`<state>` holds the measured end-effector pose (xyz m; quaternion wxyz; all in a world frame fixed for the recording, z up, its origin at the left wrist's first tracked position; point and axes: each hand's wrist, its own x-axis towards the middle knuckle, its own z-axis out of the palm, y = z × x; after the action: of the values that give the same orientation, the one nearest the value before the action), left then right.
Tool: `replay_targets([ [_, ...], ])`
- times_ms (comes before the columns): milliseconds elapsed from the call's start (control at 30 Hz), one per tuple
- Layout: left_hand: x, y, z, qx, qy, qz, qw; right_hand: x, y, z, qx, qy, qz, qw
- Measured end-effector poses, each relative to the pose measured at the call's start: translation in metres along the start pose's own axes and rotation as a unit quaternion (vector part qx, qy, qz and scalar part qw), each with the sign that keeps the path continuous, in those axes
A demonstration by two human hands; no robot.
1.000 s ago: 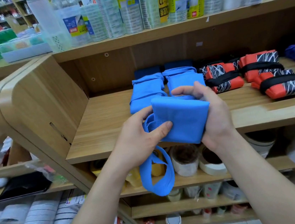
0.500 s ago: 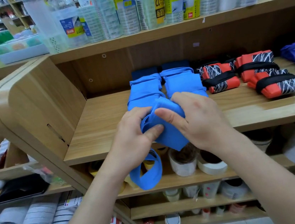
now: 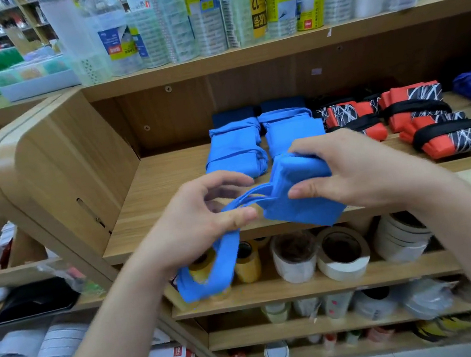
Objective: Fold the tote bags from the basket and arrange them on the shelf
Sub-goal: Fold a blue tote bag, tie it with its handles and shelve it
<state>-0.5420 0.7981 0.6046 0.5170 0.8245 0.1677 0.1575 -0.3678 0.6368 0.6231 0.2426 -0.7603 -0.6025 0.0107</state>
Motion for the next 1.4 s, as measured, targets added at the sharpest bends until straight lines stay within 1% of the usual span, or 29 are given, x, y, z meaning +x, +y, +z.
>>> replay_targets([
  [67, -0.004, 0.002, -0.02, -0.043, -0.02, -0.019, 0.999, -0.001, 0.004, -0.009, -0.03, 0.006, 0.0, 1.0],
  [167, -0.009, -0.001, -0.045, -0.098, -0.027, -0.041, 0.994, -0.002, 0.009, -0.018, -0.055, 0.001, -0.001, 0.998],
  [233, -0.01, -0.006, -0.056, -0.12, 0.003, -0.062, 0.991, 0.0, 0.011, -0.024, -0.047, -0.003, 0.0, 0.999],
  [267, -0.009, -0.01, -0.059, -0.105, 0.024, -0.061, 0.992, 0.0, 0.011, -0.026, -0.04, -0.005, 0.002, 0.999],
  [300, -0.01, -0.013, -0.062, -0.063, 0.054, -0.042, 0.996, 0.001, 0.012, -0.029, -0.037, -0.008, 0.004, 0.999],
  [333, -0.012, -0.012, -0.063, -0.005, 0.097, -0.002, 0.995, 0.001, 0.013, -0.03, -0.035, -0.015, 0.008, 0.999],
  [367, -0.015, -0.008, -0.062, 0.049, 0.145, 0.058, 0.987, 0.002, 0.015, -0.031, -0.032, -0.022, 0.012, 0.999],
  [400, -0.018, -0.002, -0.058, 0.095, 0.178, 0.134, 0.97, 0.003, 0.015, -0.031, -0.028, -0.031, 0.014, 0.999],
  [433, -0.021, 0.007, -0.05, 0.141, 0.186, 0.208, 0.95, 0.004, 0.015, -0.031, -0.025, -0.039, 0.014, 0.999],
  [467, -0.024, 0.016, -0.038, 0.192, 0.168, 0.267, 0.929, 0.005, 0.014, -0.031, -0.026, -0.048, 0.014, 0.998],
  [500, -0.025, 0.021, -0.025, 0.248, 0.137, 0.303, 0.91, 0.007, 0.013, -0.031, -0.025, -0.056, 0.011, 0.998],
  [567, -0.019, 0.018, 0.004, 0.388, 0.085, 0.329, 0.857, 0.009, 0.011, -0.033, -0.017, -0.066, 0.005, 0.998],
  [633, -0.008, 0.007, 0.025, 0.508, 0.067, 0.302, 0.804, 0.011, 0.008, -0.034, -0.004, -0.068, -0.004, 0.998],
  [667, -0.003, 0.001, 0.03, 0.541, 0.068, 0.281, 0.79, 0.011, 0.008, -0.035, 0.005, -0.068, -0.007, 0.998],
  [700, 0.001, -0.004, 0.03, 0.55, 0.074, 0.267, 0.788, 0.01, 0.009, -0.035, 0.015, -0.069, -0.006, 0.997],
  [733, 0.003, -0.007, 0.027, 0.548, 0.076, 0.248, 0.795, 0.009, 0.011, -0.037, 0.025, -0.07, -0.002, 0.997],
  [800, 0.002, -0.008, 0.012, 0.515, 0.065, 0.195, 0.832, 0.006, 0.017, -0.04, 0.042, -0.075, 0.014, 0.996],
  [833, 0.0, -0.007, 0.001, 0.485, 0.036, 0.164, 0.858, 0.005, 0.021, -0.041, 0.055, -0.079, 0.024, 0.995],
  [900, -0.005, -0.004, -0.019, 0.354, -0.059, 0.112, 0.927, 0.003, 0.027, -0.041, 0.095, -0.087, 0.041, 0.991],
  [933, -0.008, -0.001, -0.028, 0.288, -0.101, 0.107, 0.946, 0.003, 0.029, -0.039, 0.11, -0.094, 0.046, 0.988],
  [967, -0.011, 0.004, -0.036, 0.229, -0.13, 0.114, 0.958, 0.002, 0.031, -0.037, 0.12, -0.098, 0.049, 0.987],
  [1033, -0.016, 0.011, -0.049, 0.079, -0.153, 0.133, 0.976, 0.002, 0.034, -0.033, 0.147, -0.093, 0.057, 0.983],
  [1100, -0.018, 0.011, -0.053, -0.071, -0.126, 0.165, 0.976, 0.001, 0.033, -0.031, 0.184, -0.076, 0.071, 0.977],
  [1167, -0.014, 0.009, -0.049, -0.192, -0.11, 0.193, 0.956, 0.003, 0.029, -0.03, 0.183, -0.071, 0.067, 0.978],
  [1200, -0.011, 0.009, -0.045, -0.255, -0.125, 0.193, 0.939, 0.003, 0.028, -0.029, 0.174, -0.071, 0.061, 0.98],
  [1267, -0.003, 0.011, -0.04, -0.371, -0.188, 0.163, 0.895, 0.002, 0.017, -0.029, 0.147, -0.078, 0.061, 0.984],
  [1300, 0.0, 0.013, -0.039, -0.407, -0.207, 0.144, 0.878, -0.001, 0.01, -0.03, 0.116, -0.083, 0.053, 0.988],
  [1333, 0.004, 0.015, -0.041, -0.427, -0.212, 0.126, 0.87, -0.004, 0.002, -0.03, 0.06, -0.089, 0.037, 0.994],
  [1400, 0.011, 0.02, -0.041, -0.437, -0.199, 0.095, 0.872, -0.009, -0.013, -0.03, -0.093, -0.093, -0.011, 0.991],
])
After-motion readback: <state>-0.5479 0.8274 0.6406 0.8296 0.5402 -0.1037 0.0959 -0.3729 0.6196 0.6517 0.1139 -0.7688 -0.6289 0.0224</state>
